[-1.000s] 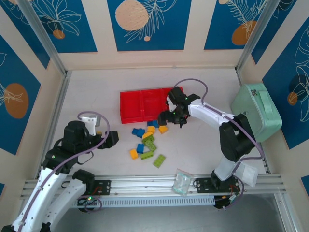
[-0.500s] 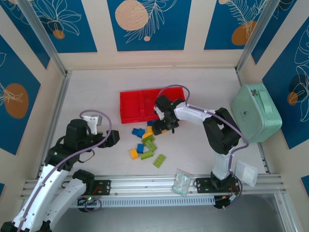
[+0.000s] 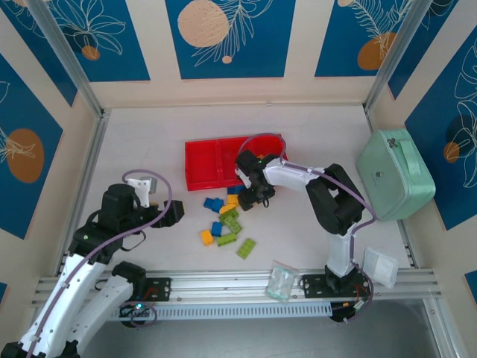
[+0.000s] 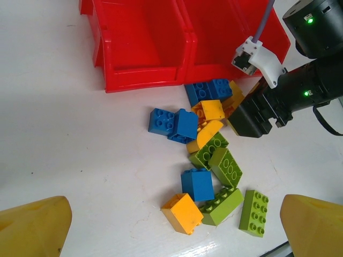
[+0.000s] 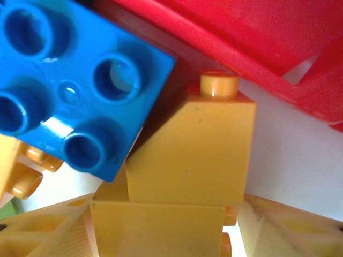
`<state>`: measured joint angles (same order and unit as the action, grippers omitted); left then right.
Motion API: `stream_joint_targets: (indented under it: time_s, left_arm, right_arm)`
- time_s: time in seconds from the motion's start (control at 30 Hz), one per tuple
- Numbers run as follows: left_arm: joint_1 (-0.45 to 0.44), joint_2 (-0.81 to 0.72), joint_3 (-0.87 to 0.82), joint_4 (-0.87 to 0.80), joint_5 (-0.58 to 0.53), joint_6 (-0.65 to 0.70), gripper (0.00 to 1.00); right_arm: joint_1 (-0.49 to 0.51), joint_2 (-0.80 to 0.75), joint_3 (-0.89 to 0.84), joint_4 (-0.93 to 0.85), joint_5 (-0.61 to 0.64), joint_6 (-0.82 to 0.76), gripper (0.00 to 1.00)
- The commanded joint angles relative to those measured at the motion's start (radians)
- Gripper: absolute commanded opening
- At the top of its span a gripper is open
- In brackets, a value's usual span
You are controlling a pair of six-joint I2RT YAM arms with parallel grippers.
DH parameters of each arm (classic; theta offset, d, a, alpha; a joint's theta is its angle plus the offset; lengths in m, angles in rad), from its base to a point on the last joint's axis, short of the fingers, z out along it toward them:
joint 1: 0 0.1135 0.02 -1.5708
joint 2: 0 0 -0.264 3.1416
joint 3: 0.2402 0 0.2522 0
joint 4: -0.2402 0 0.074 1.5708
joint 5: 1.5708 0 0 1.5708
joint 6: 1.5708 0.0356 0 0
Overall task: Sort the legos into containers by color
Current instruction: Pick up the lego from the center of the table.
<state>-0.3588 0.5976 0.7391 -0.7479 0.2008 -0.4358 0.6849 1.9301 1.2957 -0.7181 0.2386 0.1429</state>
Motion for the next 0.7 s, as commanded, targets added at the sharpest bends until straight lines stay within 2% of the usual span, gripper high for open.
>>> stream_joint_targets:
  time_s: [0.0,0.13,0.33,0.53,0.67]
  left_arm:
    - [-0.006,-0.01,-0.001,-0.005,-0.015,0.018,0.99]
    - [-0.005,-0.013,-0.001,-0.006,-0.018,0.017,0.99]
    - [-0.006,-0.023,-0.001,-0.008,-0.018,0.017,0.99]
    - [-0.005,-0.027,0.0,-0.01,-0.021,0.017,0.99]
    - [-0.006,-0.035,0.0,-0.007,-0.021,0.017,0.99]
  right_arm:
    - [0.016,0.004,0.018,-0.017,0.023,-0.006,0.6]
    - [0.026,0.003,0.017,-0.018,0.039,-0.008,0.51]
    - [0.043,-0.017,0.033,-0.065,0.039,0.002,0.33]
    - [0.077,-0.154,0.045,-0.151,0.016,0.035,0.28]
    - [0.04,-0.256,0.091,-0.164,-0.013,0.035,0.28]
